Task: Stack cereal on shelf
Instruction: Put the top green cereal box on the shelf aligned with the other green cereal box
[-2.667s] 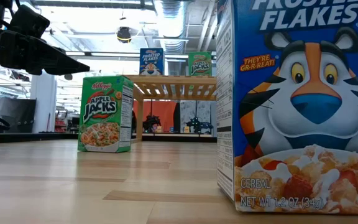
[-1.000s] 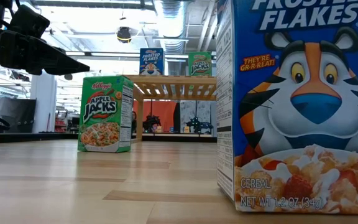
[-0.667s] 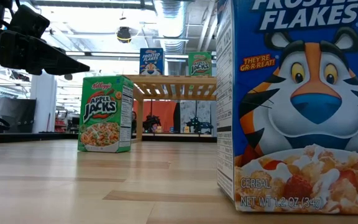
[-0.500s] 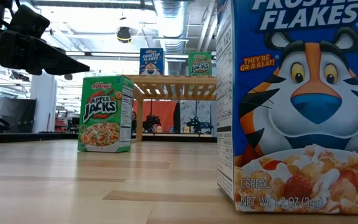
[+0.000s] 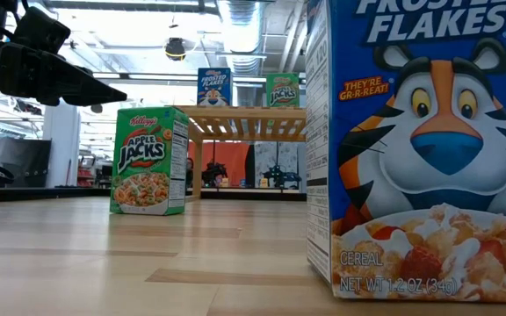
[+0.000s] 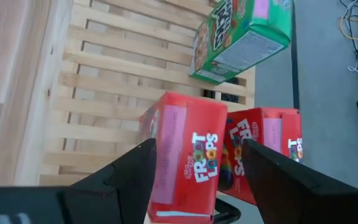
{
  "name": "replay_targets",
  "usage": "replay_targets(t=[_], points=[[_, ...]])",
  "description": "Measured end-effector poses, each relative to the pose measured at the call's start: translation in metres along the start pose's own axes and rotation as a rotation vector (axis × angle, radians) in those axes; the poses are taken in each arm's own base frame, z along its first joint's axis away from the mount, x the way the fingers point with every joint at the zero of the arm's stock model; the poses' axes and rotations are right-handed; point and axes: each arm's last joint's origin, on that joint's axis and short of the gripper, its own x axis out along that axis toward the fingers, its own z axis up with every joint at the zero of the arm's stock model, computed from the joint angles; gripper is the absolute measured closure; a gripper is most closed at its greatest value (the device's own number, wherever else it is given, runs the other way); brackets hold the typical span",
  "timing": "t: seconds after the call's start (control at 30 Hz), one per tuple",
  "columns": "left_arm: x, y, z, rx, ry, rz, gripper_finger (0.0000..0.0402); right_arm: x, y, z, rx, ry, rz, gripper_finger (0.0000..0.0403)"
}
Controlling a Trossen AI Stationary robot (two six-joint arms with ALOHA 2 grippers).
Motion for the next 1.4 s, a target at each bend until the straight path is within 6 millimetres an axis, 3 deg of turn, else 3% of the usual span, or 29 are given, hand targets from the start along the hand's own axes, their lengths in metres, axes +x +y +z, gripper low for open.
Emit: replay_targets(t=[0.33, 0.77, 0.97, 1.4], points=[[0.0, 0.0, 0.0, 0.0, 0.0, 0.0, 0.0097, -0.012, 0.014, 0.021, 0.085, -0.063, 0.023, 0.0142], [0.0, 0.0, 0.0, 0.0, 0.0, 0.0, 0.0097, -0.011, 0.083, 0.076, 0.185, -0.16, 0.18, 0.0142], [0.0, 0.0, 0.0, 0.0, 0.0, 0.0, 0.0097, 0.01, 0.113, 0.103, 0.244, -0.151, 0.229, 0.0142], [0.0, 0.0, 0.0, 0.0, 0.0, 0.0, 0.0097, 0.097, 0.162, 0.156, 0.321, -0.171, 0.302, 0.0142]])
